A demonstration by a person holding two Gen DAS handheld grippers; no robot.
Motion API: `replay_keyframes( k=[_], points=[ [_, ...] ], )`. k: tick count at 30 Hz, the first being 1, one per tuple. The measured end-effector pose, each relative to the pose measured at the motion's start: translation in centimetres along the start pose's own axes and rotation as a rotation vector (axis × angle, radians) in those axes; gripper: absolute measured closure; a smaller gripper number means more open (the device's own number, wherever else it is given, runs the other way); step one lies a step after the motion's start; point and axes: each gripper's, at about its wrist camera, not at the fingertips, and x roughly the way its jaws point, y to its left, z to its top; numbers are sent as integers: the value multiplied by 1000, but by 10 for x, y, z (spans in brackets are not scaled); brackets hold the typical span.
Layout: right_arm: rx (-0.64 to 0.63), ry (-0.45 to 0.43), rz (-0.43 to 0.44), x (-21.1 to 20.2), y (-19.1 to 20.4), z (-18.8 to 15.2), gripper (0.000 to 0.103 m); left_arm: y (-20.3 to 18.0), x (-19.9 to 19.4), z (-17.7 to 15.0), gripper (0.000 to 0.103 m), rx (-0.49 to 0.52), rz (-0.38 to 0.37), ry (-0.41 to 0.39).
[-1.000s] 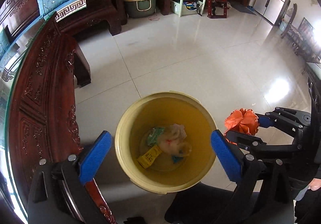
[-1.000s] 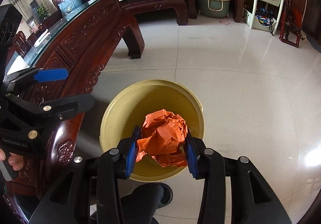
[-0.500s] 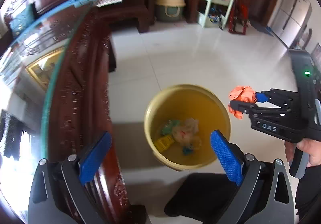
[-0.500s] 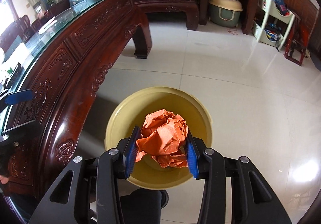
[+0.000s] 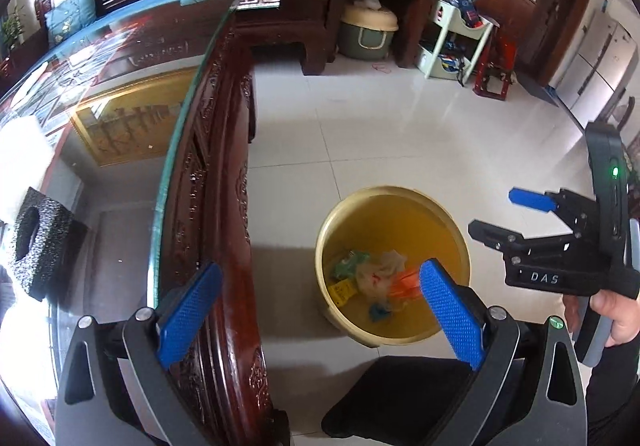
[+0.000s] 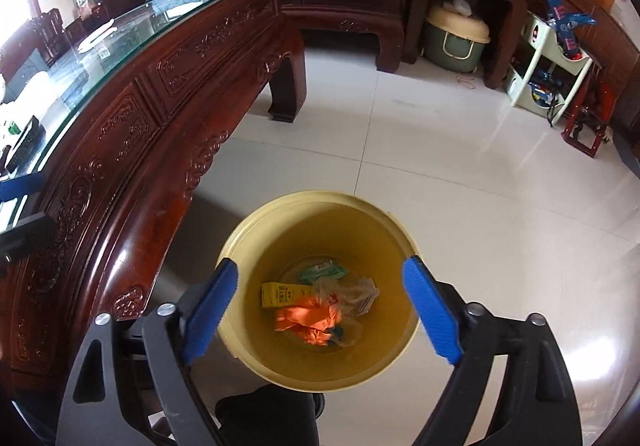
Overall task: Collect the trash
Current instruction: 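Open the left gripper over the bucket while right opens too, then swing both grippers back toward the table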
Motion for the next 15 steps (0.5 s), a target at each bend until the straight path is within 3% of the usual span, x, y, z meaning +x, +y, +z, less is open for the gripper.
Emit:
replay_keyframes(
  k=[15],
  points=[
    [-31, -53, -22, -50, 23, -3, 20, -2, -21, -4, 4, 1, -7, -43]
  ],
)
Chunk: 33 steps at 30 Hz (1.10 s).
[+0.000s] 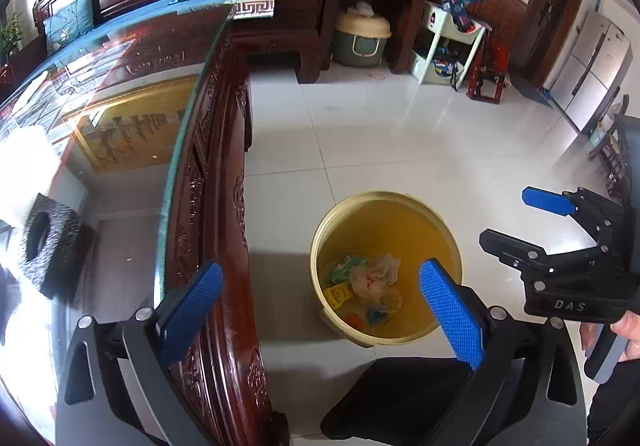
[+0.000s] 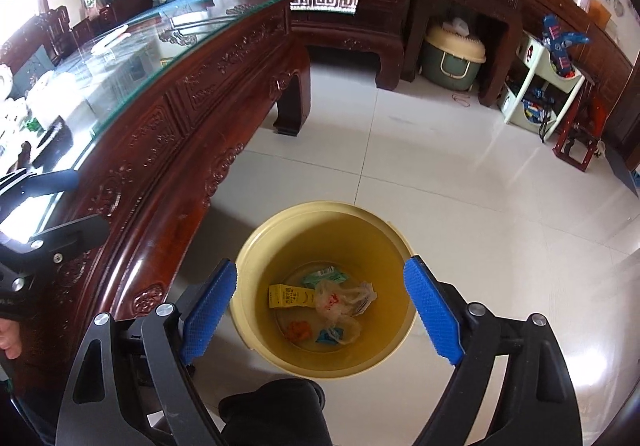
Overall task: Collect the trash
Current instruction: 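Swing both grippers back toward the table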
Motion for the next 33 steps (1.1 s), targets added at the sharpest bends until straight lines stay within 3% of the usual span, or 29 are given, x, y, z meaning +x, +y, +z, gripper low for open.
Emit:
replay_keyframes(
  k=[9, 18, 27, 33],
  points=[
    [-50, -92, 10, -56, 35, 3, 18, 15, -63, -22, 4, -11, 23, -106],
    [-172, -183, 120, -98, 112, 6, 16, 82, -135, -66, 4, -138, 174, -204],
    [-267, -212, 273, -103, 198, 9, 13, 159, -188, -111, 4, -277, 310, -245],
    [-332, -199, 331, -100, 248, 10, 12, 194, -198, -128, 4, -323, 343, -234]
  ],
)
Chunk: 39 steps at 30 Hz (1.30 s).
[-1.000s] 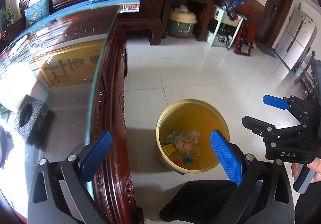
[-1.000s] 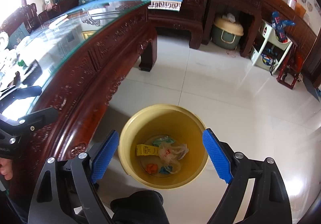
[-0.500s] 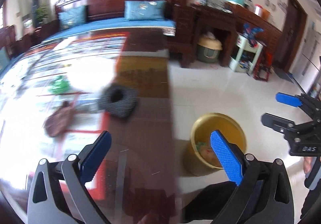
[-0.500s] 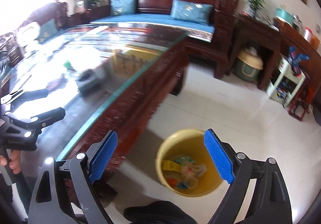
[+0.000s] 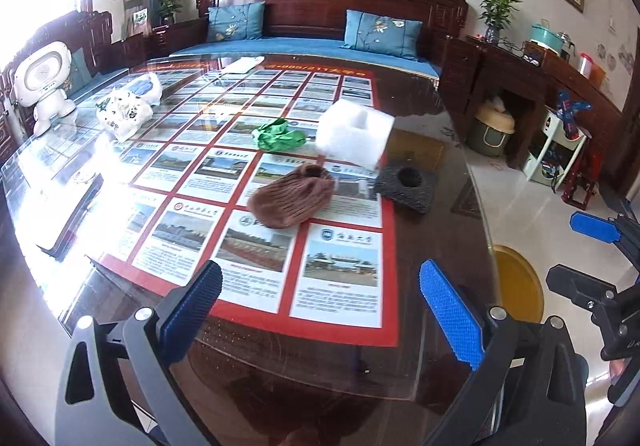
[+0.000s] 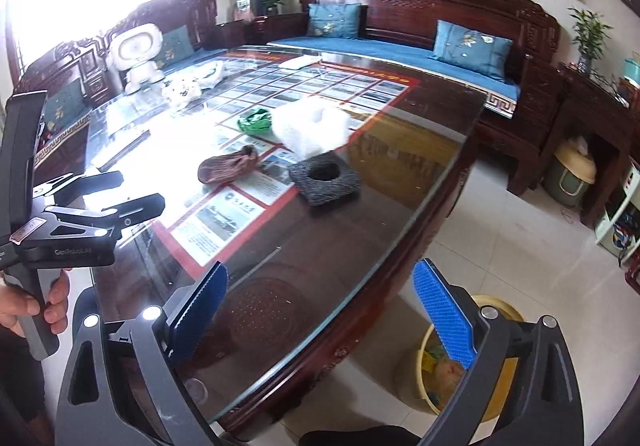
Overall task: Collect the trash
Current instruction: 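Swing both grippers back toward the table, then grasp the brown knit cloth with the left gripper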
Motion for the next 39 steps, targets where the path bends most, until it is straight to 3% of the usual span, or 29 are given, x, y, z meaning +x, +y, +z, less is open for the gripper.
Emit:
replay_keyframes(
  k=[10, 14, 18, 23, 32, 34, 36, 38, 39],
  points=[
    [-28, 34, 16, 32, 16, 23, 12, 27, 27, 21, 4, 0, 24, -6],
    [-14, 54, 27, 46, 6, 31, 12, 30, 53, 37, 4, 48, 44, -20],
    [19, 76, 51, 61, -5, 37, 12, 28, 92, 52, 4, 117, 69, 35],
    [38, 89, 48, 77, -19, 44, 12, 29, 128, 68, 4, 58, -21, 118],
    [34, 106, 64, 101, -25, 57, 12, 22, 162, 66, 4, 78, -55, 213],
    [33, 109, 73, 106, -25, 59, 12, 18, 164, 64, 5, 104, -33, 211],
    [30, 113, 81, 110, -24, 61, 12, 14, 163, 61, 7, 137, -12, 205],
    [25, 118, 79, 114, -23, 62, 12, 13, 158, 60, 18, 141, -16, 196],
    [20, 122, 78, 117, -22, 62, 12, 13, 156, 61, 30, 144, -17, 194]
  ],
)
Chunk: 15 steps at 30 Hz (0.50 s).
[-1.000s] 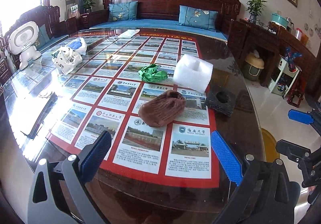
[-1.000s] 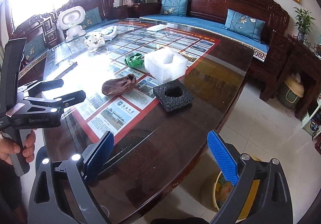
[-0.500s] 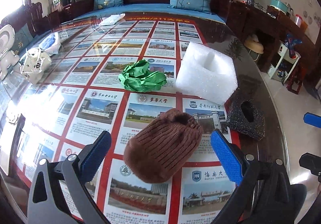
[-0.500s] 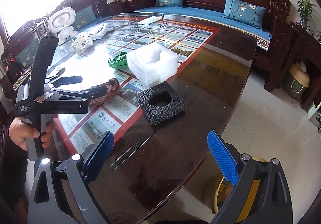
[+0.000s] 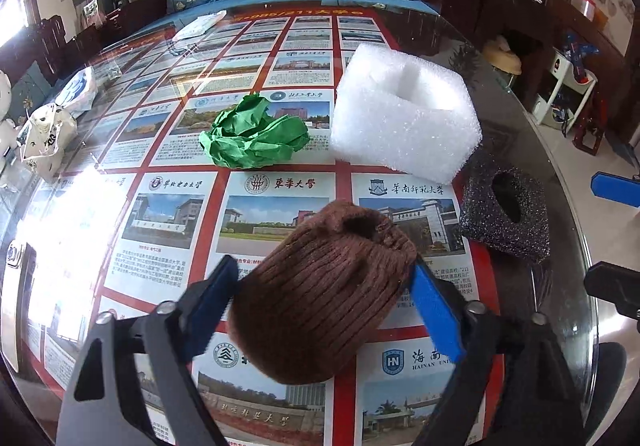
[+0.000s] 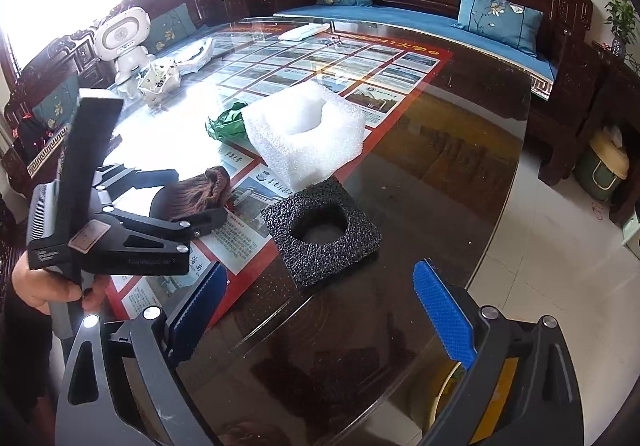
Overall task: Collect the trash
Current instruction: 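Grasp the brown knit cloth with the left gripper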
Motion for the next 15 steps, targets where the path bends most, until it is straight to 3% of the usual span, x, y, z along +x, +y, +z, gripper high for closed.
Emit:
replay_keyframes(
  k=[1, 4, 6, 11, 15],
  points=[
    [-1, 2, -2, 2, 0, 1, 12, 1, -2, 0, 44, -7, 2, 1],
    [-1, 21, 0, 9, 0, 3, 12, 5, -8, 0, 73, -24, -16, -3],
    [-4, 37, 0, 15, -1, 5, 10, 8, -16, -1, 83, -34, -29, -23],
    [-39, 55, -5, 29, 3, 13, 9, 13, -24, -5, 83, -76, -97, -28],
    [-77, 68, -13, 46, 4, 22, 9, 16, -24, -5, 83, -86, -109, -25]
  ],
)
